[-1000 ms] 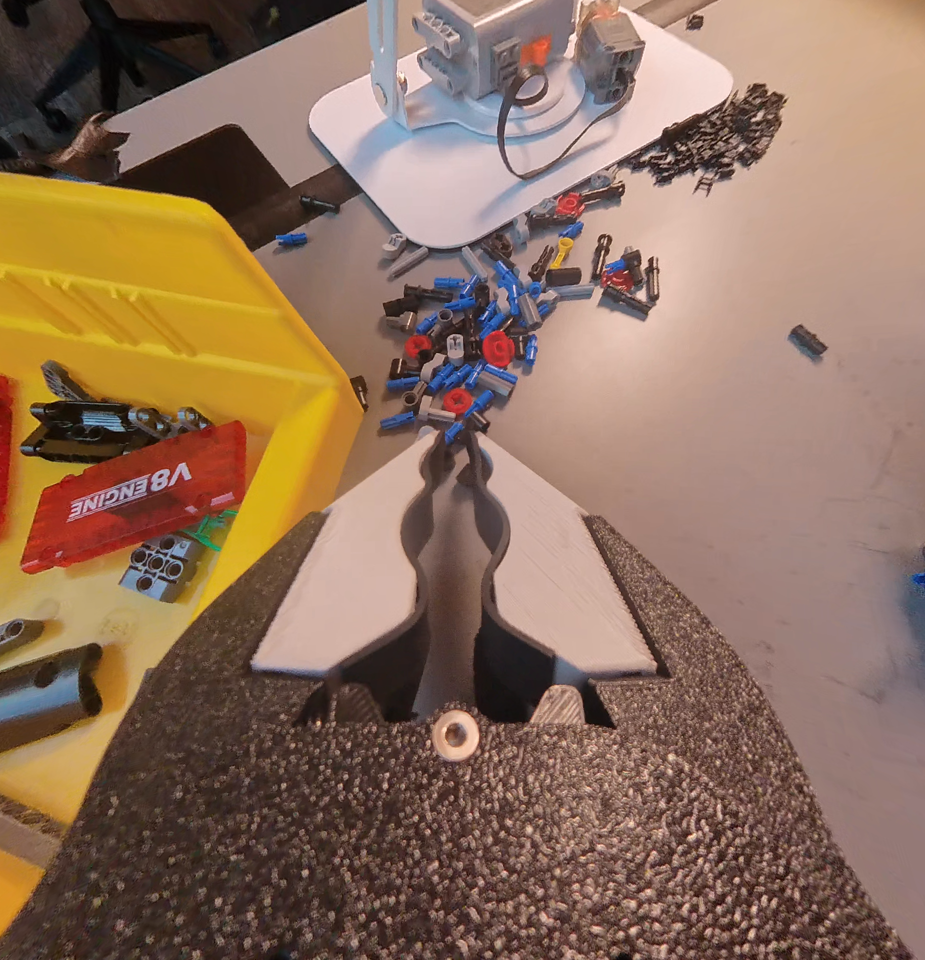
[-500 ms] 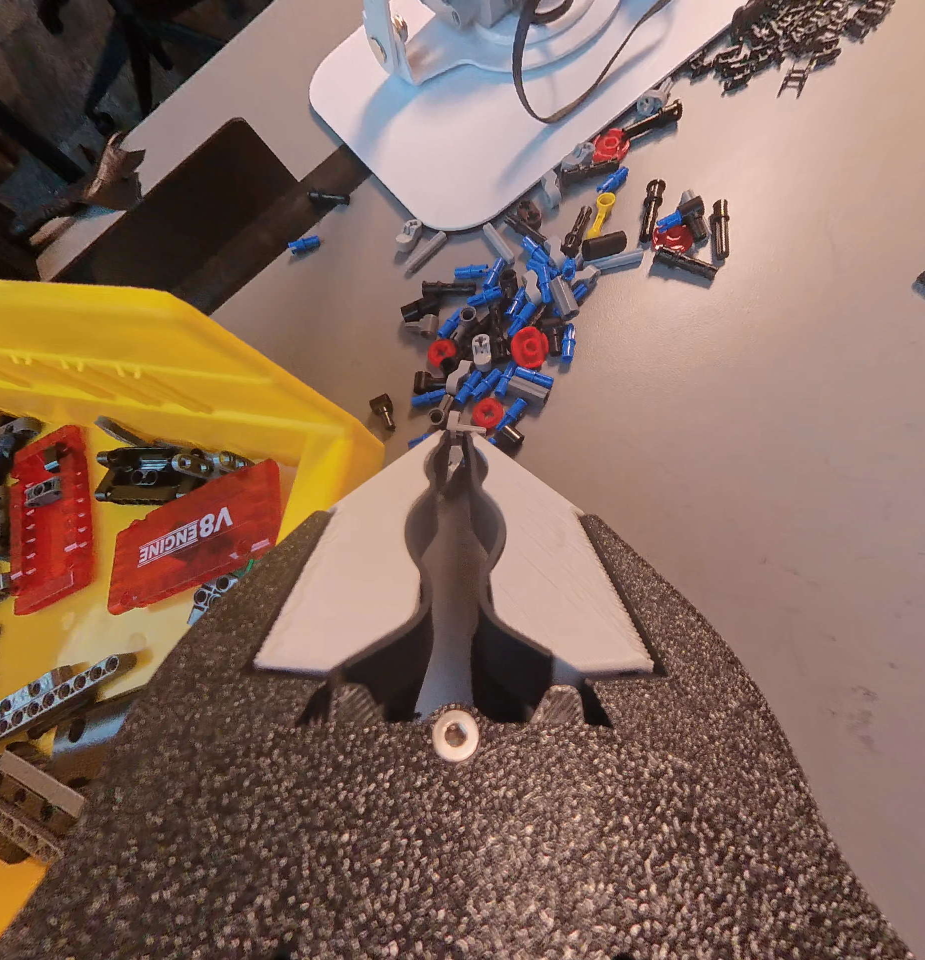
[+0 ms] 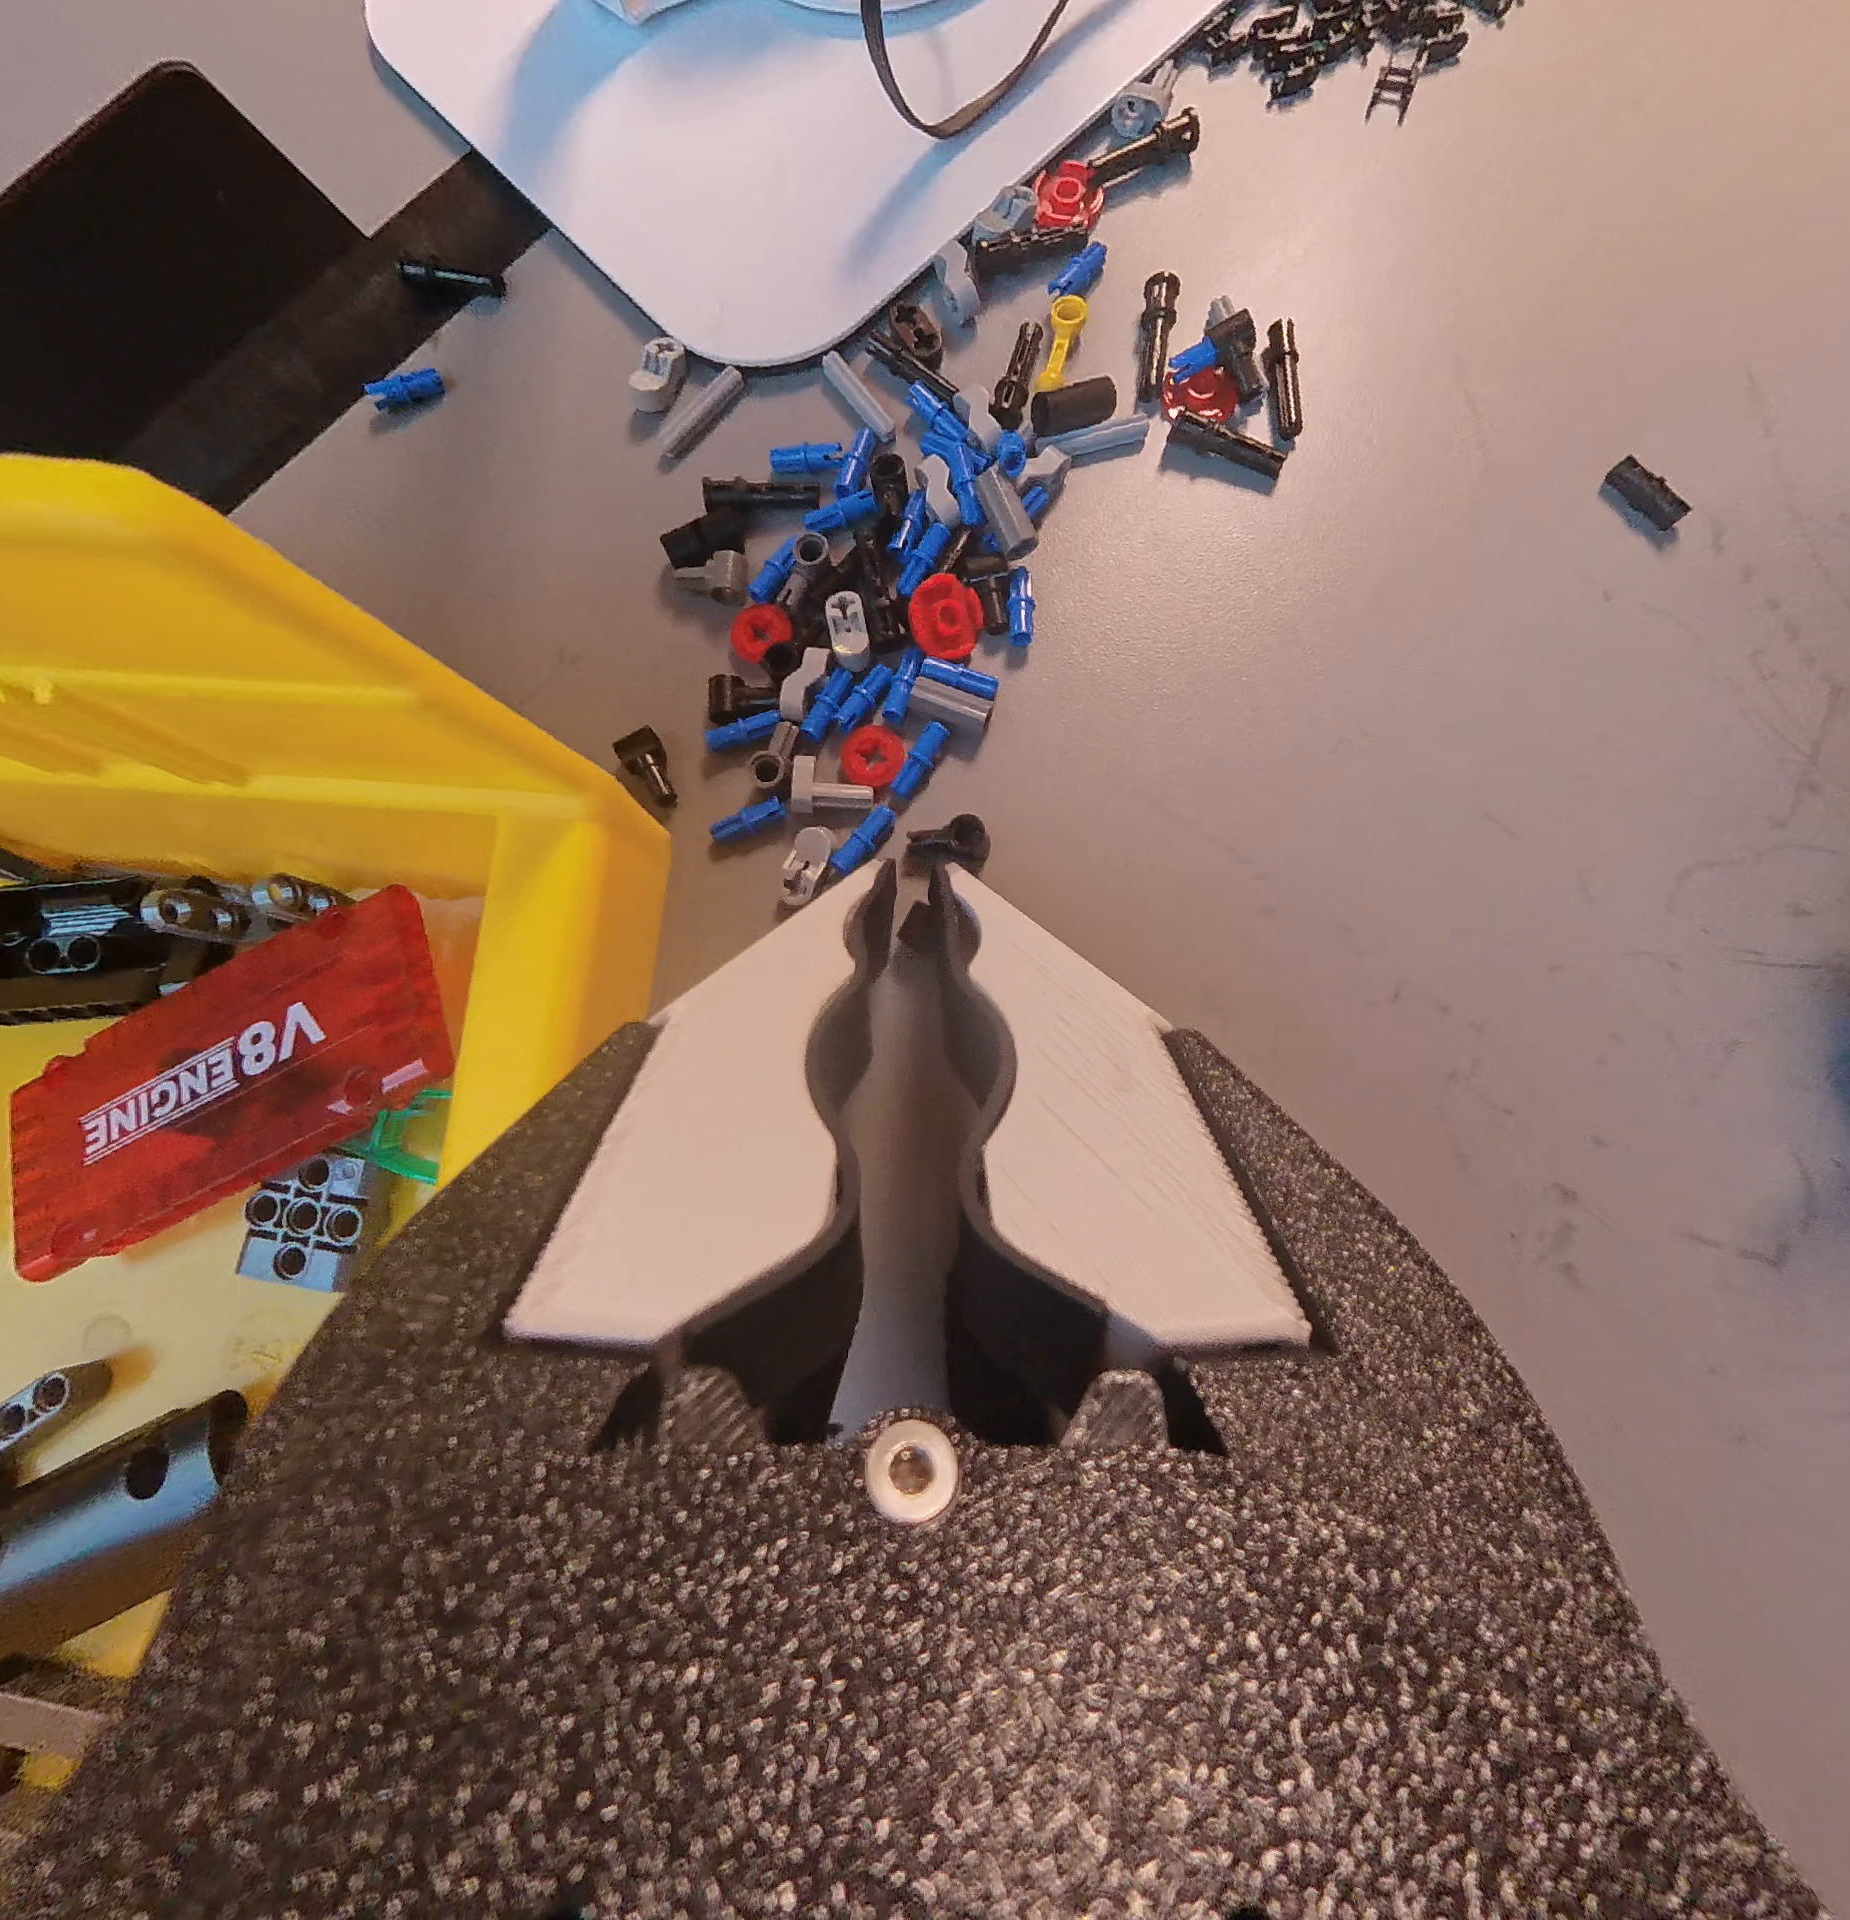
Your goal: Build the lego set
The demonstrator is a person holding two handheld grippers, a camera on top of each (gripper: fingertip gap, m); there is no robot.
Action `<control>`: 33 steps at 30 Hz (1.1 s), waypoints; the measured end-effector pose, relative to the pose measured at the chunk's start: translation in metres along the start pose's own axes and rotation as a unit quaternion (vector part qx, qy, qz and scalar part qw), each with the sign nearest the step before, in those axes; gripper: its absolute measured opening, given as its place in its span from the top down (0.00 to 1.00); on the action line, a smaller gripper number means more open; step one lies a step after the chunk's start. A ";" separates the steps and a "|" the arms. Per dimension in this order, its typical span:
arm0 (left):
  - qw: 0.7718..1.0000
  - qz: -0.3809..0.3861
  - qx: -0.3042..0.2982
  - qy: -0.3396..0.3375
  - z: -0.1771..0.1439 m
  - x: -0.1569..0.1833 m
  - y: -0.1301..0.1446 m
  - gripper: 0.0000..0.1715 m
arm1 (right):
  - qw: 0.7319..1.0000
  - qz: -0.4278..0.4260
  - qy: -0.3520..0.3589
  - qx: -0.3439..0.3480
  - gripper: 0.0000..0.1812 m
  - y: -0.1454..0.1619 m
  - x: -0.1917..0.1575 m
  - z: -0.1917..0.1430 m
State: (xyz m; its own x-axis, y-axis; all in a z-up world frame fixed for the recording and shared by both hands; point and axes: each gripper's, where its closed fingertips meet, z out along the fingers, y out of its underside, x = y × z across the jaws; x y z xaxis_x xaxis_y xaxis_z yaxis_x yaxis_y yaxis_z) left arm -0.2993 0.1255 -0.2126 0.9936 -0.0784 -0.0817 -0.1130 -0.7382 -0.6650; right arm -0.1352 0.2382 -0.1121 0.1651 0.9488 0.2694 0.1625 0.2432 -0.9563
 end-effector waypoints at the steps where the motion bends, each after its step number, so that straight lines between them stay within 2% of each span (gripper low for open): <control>1: 1.000 0.000 0.004 -0.002 0.000 -0.001 -0.001 0.97 | 1.000 0.000 -0.001 0.000 0.76 0.000 0.000 0.000; 5: 0.999 0.013 0.017 -0.027 0.000 -0.006 -0.008 0.97 | 1.000 0.001 -0.003 0.000 0.76 0.000 0.000 0.000; 8: 0.998 0.041 -0.005 -0.049 0.004 -0.010 -0.006 0.97 | 1.000 0.000 -0.005 -0.002 0.76 0.000 -0.001 0.000; 16: 0.998 0.047 -0.019 -0.037 0.009 -0.006 -0.006 0.94 | 1.000 -0.004 -0.010 -0.004 0.77 0.001 -0.003 0.001; 18: 0.998 0.047 -0.026 -0.025 0.009 -0.002 -0.005 0.97 | 1.000 -0.005 -0.011 -0.005 0.77 0.001 -0.004 0.001; 25: 0.997 0.053 -0.050 -0.001 0.005 0.001 0.000 0.97 | 1.000 -0.005 -0.014 -0.004 0.77 0.001 -0.005 0.001; 30: 0.998 0.055 -0.041 -0.008 0.004 -0.001 -0.002 0.98 | 1.000 -0.006 -0.018 -0.006 0.78 0.002 -0.006 0.001; 33: 0.998 0.066 -0.004 -0.012 -0.014 0.004 -0.021 1.00 | 1.000 -0.005 -0.019 -0.003 0.78 0.001 -0.006 0.000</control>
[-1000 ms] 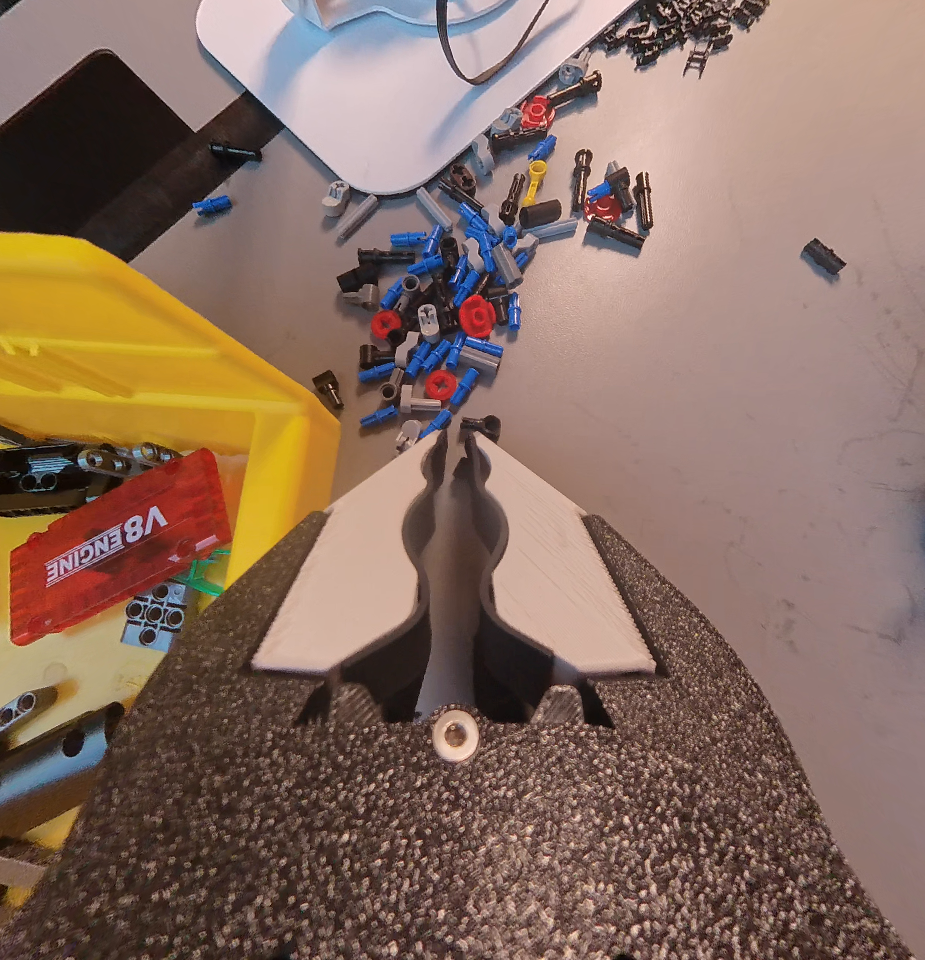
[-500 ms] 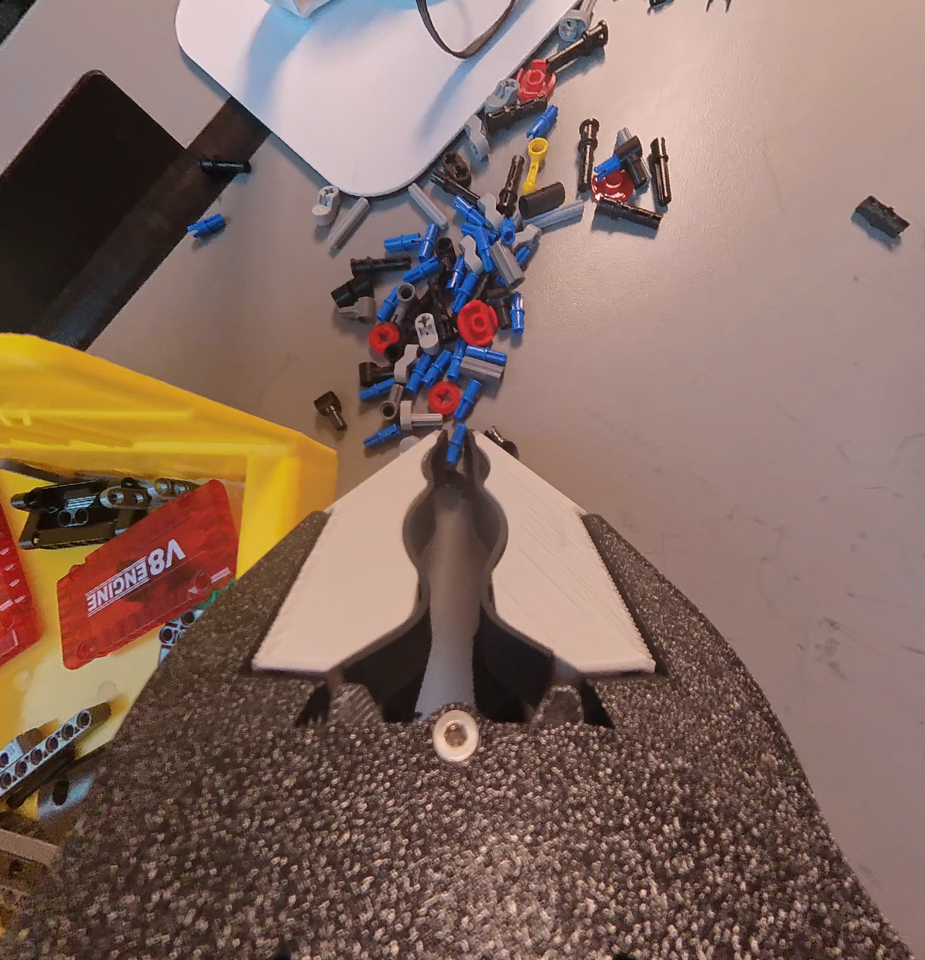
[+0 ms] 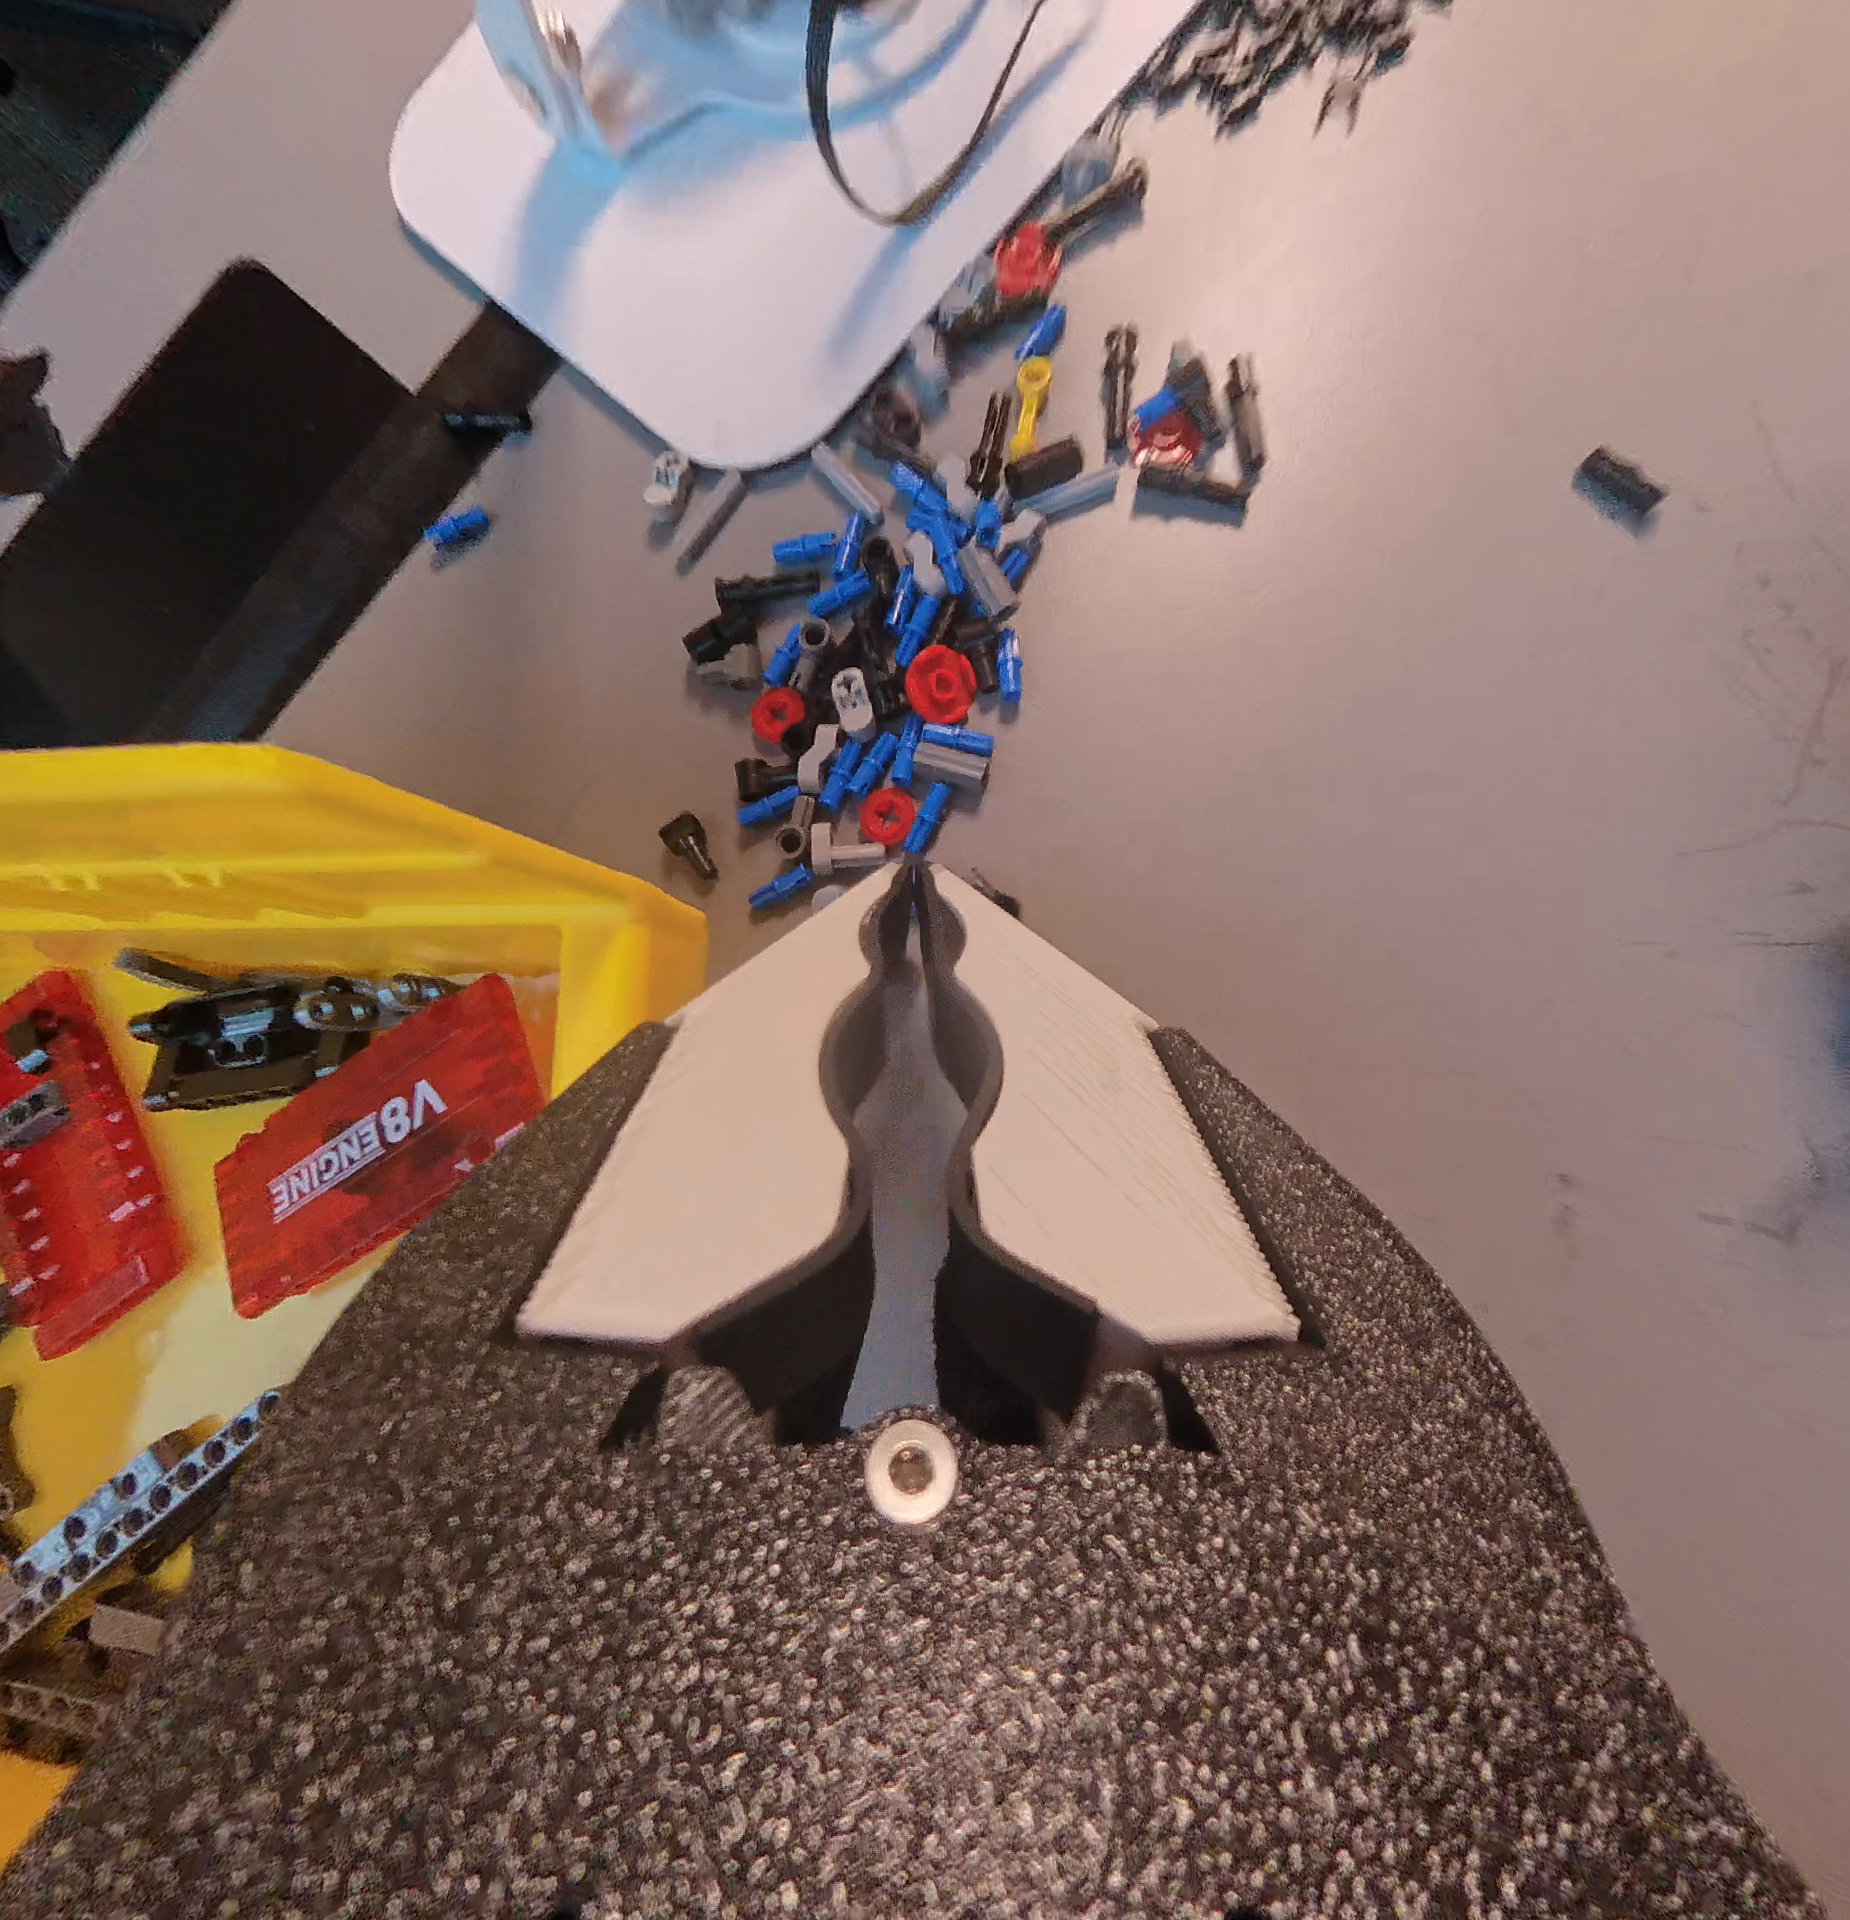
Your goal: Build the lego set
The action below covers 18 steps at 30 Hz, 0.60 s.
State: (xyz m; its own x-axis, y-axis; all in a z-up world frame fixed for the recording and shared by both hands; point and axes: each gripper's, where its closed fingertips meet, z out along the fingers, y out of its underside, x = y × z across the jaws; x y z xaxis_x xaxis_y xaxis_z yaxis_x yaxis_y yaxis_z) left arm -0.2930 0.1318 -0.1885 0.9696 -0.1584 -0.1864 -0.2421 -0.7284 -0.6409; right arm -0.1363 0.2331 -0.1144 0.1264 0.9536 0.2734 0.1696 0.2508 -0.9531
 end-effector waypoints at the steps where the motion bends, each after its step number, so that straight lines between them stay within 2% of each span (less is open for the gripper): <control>1: 1.000 0.007 0.016 0.015 -0.009 0.008 -0.008 1.00 | 1.000 0.002 0.000 0.001 0.78 0.000 0.001 0.000; 4: 0.996 0.023 0.024 0.088 -0.024 0.046 -0.012 1.00 | 1.000 0.009 0.001 0.003 0.78 -0.001 0.003 -0.001; 6: 0.995 0.043 -0.007 0.084 -0.019 0.055 0.006 1.00 | 1.000 0.011 0.002 0.004 0.78 -0.001 0.003 -0.001; 9: 0.998 0.023 -0.025 0.047 -0.010 0.040 0.024 1.00 | 1.000 0.006 0.000 0.000 0.78 0.000 0.001 0.000; 13: 0.998 -0.048 0.028 -0.013 -0.003 0.005 0.014 0.99 | 1.000 -0.009 -0.003 -0.004 0.78 0.001 -0.003 0.001; 18: 0.999 -0.043 0.014 -0.028 0.013 -0.006 0.015 0.94 | 1.000 -0.021 -0.005 -0.008 0.78 0.002 -0.007 0.002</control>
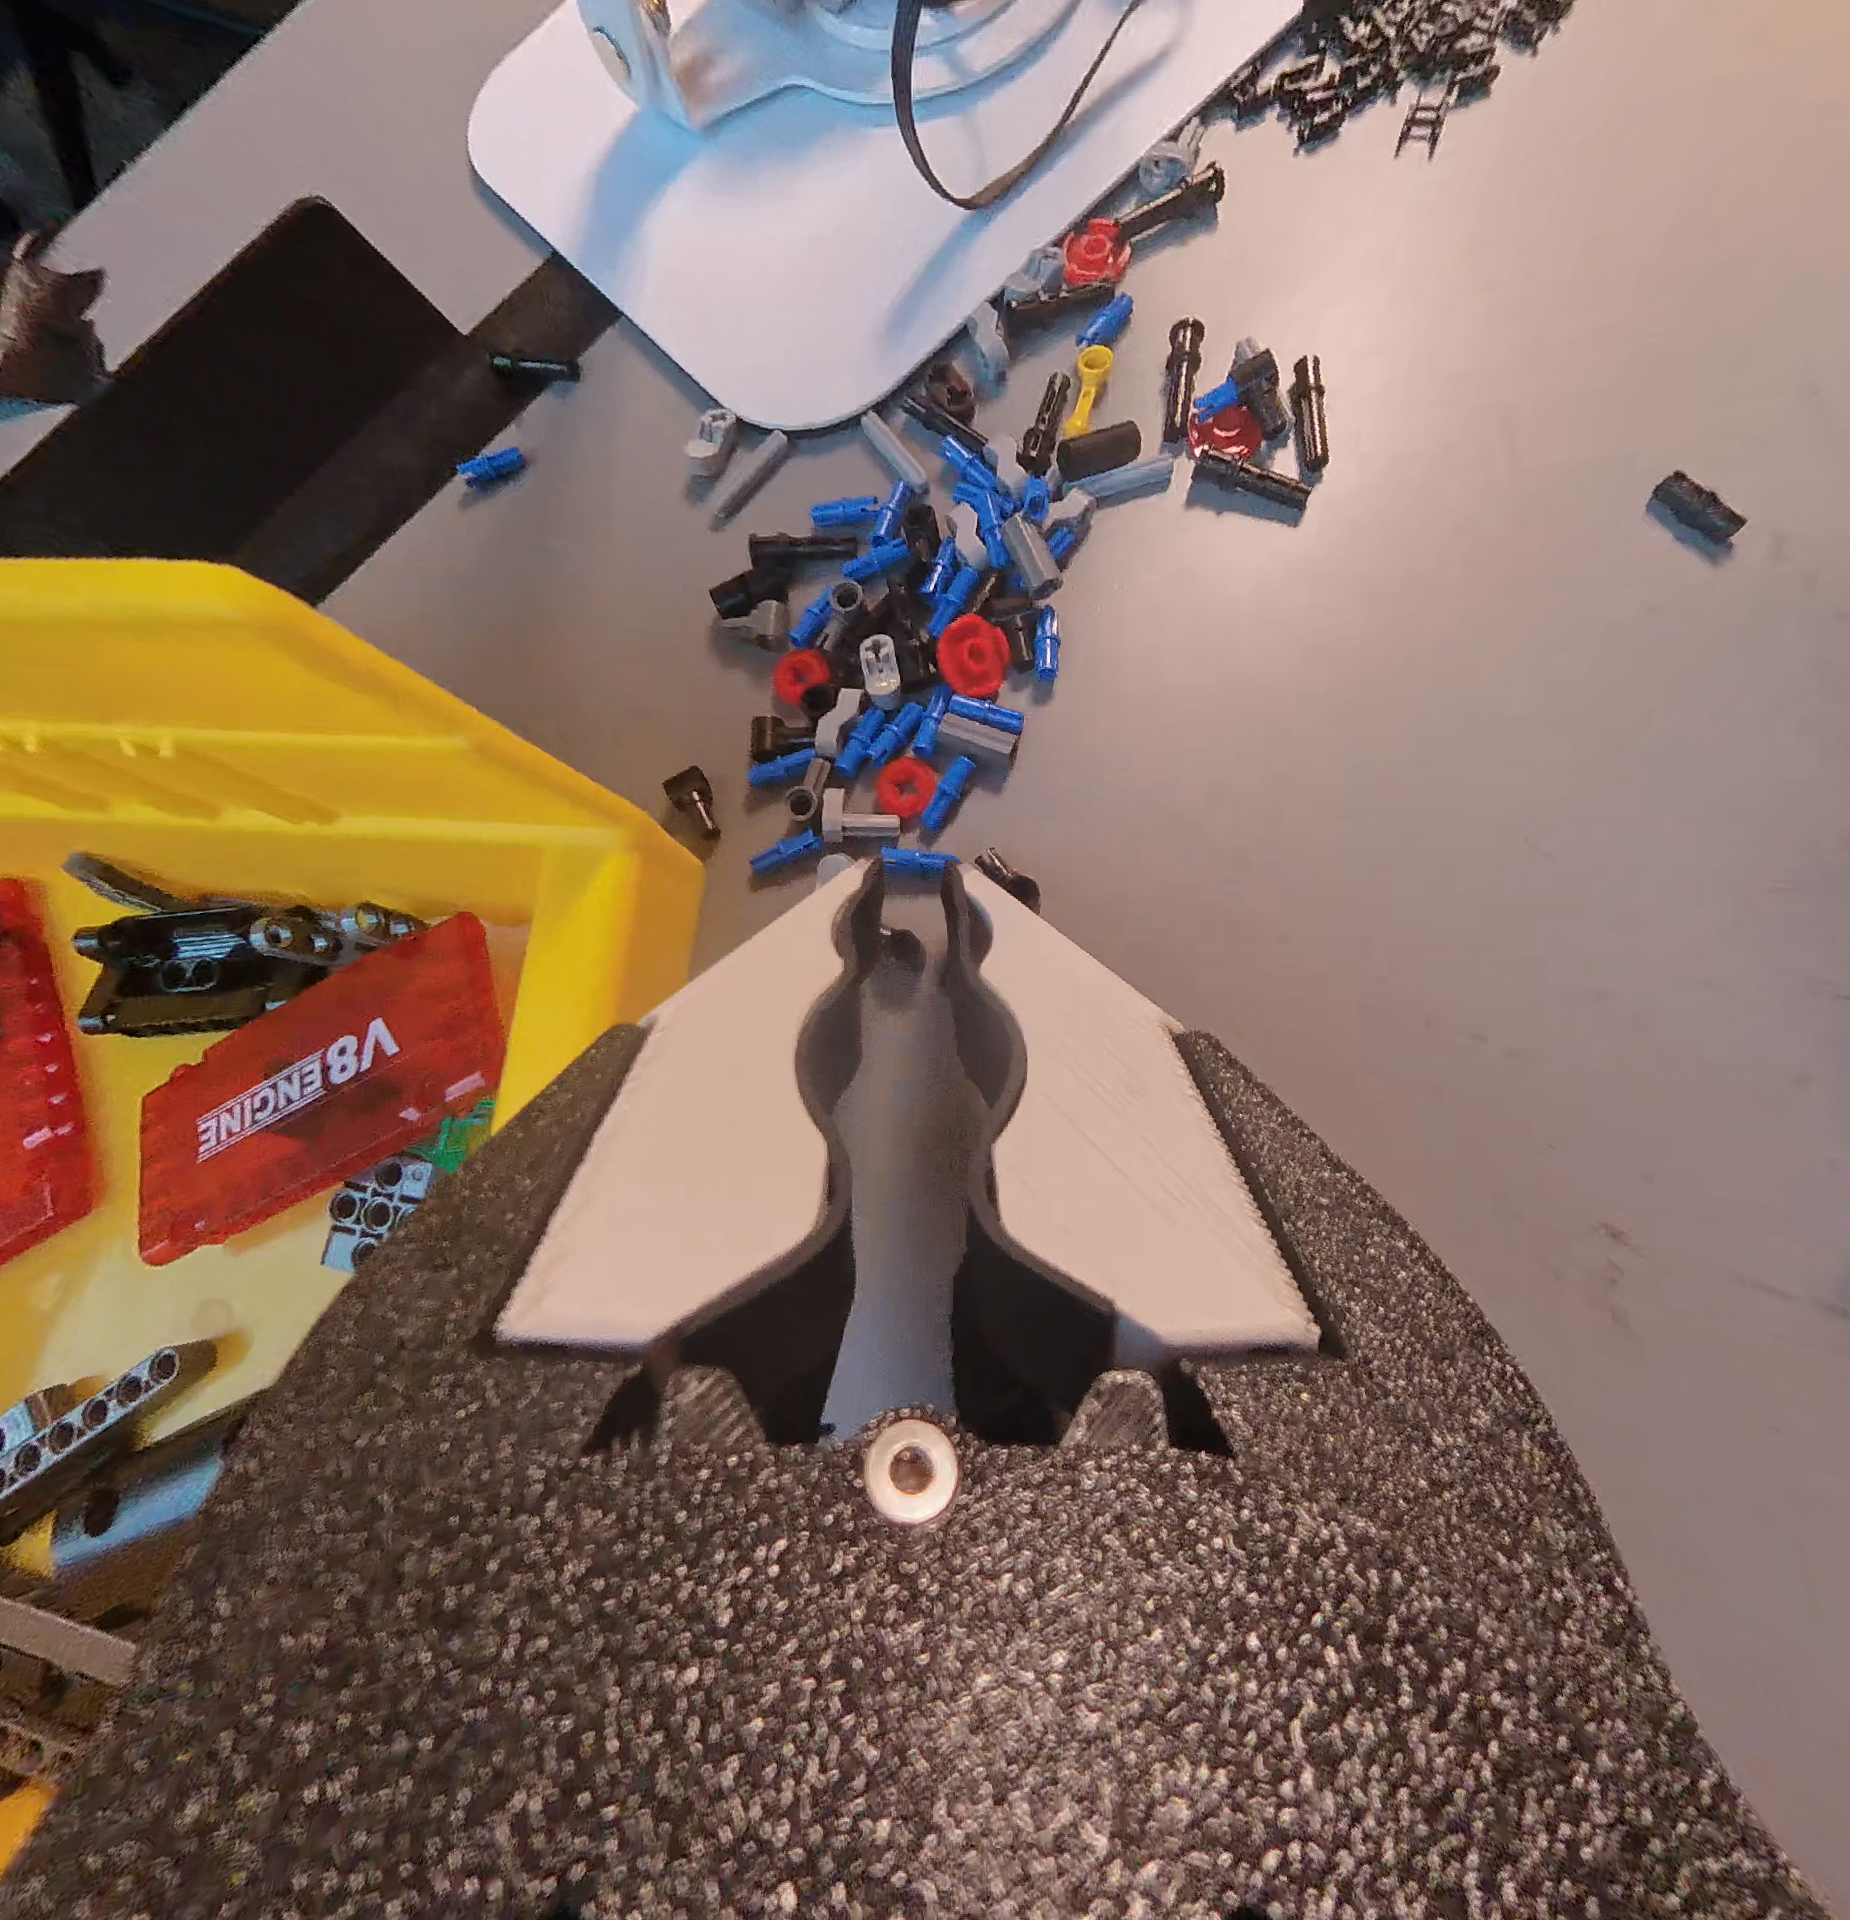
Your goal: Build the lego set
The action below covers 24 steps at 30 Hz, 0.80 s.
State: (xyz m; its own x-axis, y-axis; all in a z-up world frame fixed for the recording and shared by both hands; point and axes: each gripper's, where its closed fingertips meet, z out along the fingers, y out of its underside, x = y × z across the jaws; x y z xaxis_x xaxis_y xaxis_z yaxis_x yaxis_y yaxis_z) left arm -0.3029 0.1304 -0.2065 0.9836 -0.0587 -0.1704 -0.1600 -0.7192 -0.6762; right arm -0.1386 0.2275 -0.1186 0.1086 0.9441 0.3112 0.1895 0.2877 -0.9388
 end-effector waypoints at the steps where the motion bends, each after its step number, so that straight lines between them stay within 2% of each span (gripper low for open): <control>1: 1.000 -0.002 -0.004 0.003 0.002 0.000 0.001 0.94 | 1.000 -0.001 0.000 0.000 0.78 0.000 0.000 0.000; 10: 0.999 -0.032 -0.014 0.033 0.010 0.005 0.003 0.96 | 1.000 -0.001 -0.004 -0.002 0.78 0.000 -0.001 0.000; 18: 0.999 -0.020 -0.002 0.035 0.010 0.006 0.001 0.98 | 1.000 -0.006 -0.006 -0.003 0.78 0.001 -0.003 0.001; 22: 0.999 0.001 0.025 0.031 -0.003 0.008 -0.008 0.99 | 1.000 -0.002 -0.006 -0.001 0.78 0.000 -0.002 0.000; 24: 0.998 0.021 0.032 0.052 -0.016 0.019 -0.010 0.99 | 1.000 0.002 -0.006 0.001 0.78 0.000 -0.001 0.000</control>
